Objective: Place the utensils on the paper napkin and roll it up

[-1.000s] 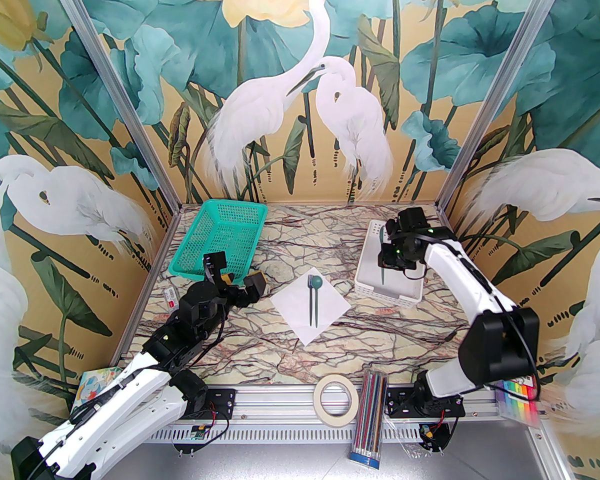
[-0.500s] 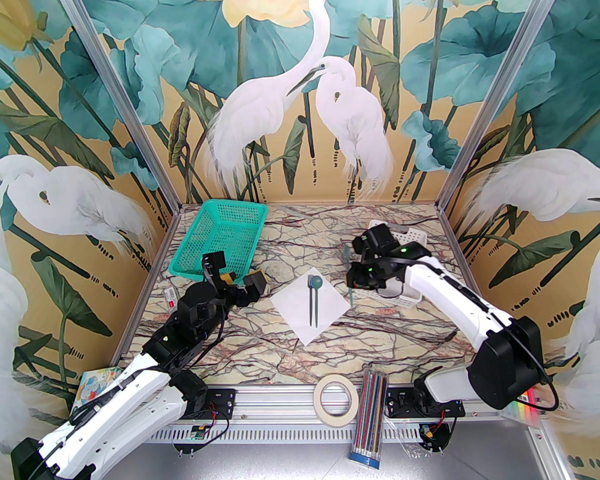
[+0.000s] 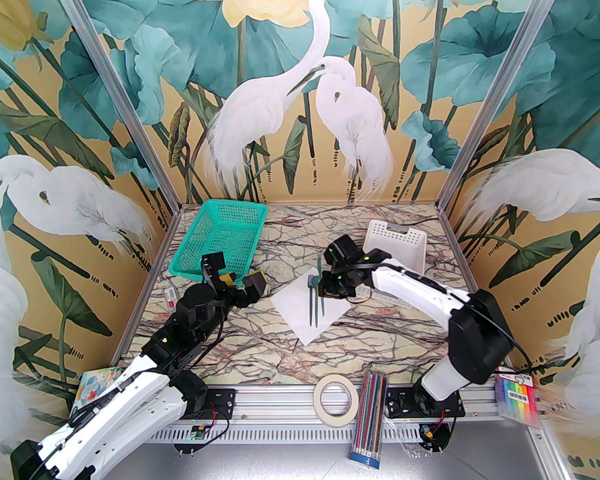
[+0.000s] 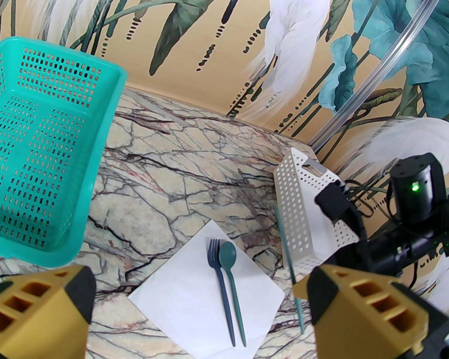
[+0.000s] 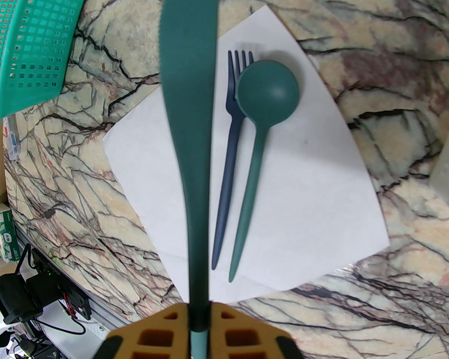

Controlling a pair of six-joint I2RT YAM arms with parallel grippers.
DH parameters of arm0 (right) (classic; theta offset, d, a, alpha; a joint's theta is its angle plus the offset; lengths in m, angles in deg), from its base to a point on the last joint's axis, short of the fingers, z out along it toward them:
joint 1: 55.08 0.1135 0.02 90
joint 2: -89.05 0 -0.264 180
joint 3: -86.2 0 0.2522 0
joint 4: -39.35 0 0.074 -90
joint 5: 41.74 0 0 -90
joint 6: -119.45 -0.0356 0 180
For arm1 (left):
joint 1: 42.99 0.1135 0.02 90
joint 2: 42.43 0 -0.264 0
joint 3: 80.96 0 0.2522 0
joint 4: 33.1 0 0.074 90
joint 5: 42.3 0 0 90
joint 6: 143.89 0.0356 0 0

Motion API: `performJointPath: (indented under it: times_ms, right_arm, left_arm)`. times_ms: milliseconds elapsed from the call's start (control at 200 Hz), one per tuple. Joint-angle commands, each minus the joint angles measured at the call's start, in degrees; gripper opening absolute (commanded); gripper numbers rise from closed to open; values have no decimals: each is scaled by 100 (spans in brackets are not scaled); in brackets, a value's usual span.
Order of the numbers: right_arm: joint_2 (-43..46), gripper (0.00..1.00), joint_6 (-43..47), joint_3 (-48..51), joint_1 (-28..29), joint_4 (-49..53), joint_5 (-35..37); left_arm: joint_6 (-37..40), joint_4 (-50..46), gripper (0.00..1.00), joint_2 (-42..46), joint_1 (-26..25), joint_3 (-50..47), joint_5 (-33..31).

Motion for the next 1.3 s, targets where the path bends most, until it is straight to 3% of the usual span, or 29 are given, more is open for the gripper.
performJointPath:
  times_ms: [0,455,785,1295]
  right_arm:
    - [-316,14,-390,-40,144,-356,27]
    - [-1410,14,-786,-495,579,-504,171]
    - [-1544,14,-896,-498,601,-571,267]
    - [-1538,24,-945,-463,601,-657,321]
  left_arm:
    - [98,60,99,93,-3,-57,138]
    - [118,115,99,197,-4,-139,217]
    - [133,72,99,226,2,-132,200]
    - [183,-49,99,222,-2,-98,157]
